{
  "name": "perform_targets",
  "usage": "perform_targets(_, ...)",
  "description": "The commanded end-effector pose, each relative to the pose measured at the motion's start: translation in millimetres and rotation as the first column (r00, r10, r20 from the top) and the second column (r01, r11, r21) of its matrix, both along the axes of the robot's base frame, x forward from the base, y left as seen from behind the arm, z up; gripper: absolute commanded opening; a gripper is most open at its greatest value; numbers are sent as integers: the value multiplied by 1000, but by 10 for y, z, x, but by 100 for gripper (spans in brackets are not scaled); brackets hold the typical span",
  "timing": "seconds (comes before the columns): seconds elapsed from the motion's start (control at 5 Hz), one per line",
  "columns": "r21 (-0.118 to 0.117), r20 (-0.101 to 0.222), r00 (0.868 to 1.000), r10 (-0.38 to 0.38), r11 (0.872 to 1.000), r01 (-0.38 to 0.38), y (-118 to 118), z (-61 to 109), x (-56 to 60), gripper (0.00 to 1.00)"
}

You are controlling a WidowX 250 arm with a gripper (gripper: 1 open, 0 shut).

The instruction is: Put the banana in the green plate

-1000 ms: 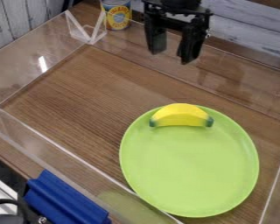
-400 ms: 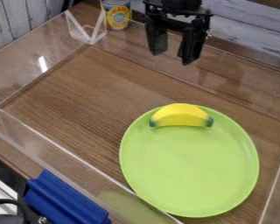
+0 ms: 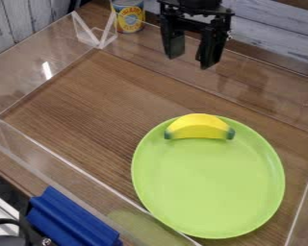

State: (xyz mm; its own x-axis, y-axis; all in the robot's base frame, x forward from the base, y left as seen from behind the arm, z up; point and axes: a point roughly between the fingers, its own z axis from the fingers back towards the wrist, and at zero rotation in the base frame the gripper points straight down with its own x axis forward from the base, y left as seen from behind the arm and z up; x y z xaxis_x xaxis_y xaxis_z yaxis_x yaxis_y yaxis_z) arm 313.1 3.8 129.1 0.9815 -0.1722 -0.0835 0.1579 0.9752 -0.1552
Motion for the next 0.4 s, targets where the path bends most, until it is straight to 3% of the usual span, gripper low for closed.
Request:
perform_targets(0.0, 0, 47, 999, 7, 1000, -7, 40, 134, 50, 100)
perform_targets(0.2, -3, 45, 999, 3, 1000, -3, 43, 136, 40, 100)
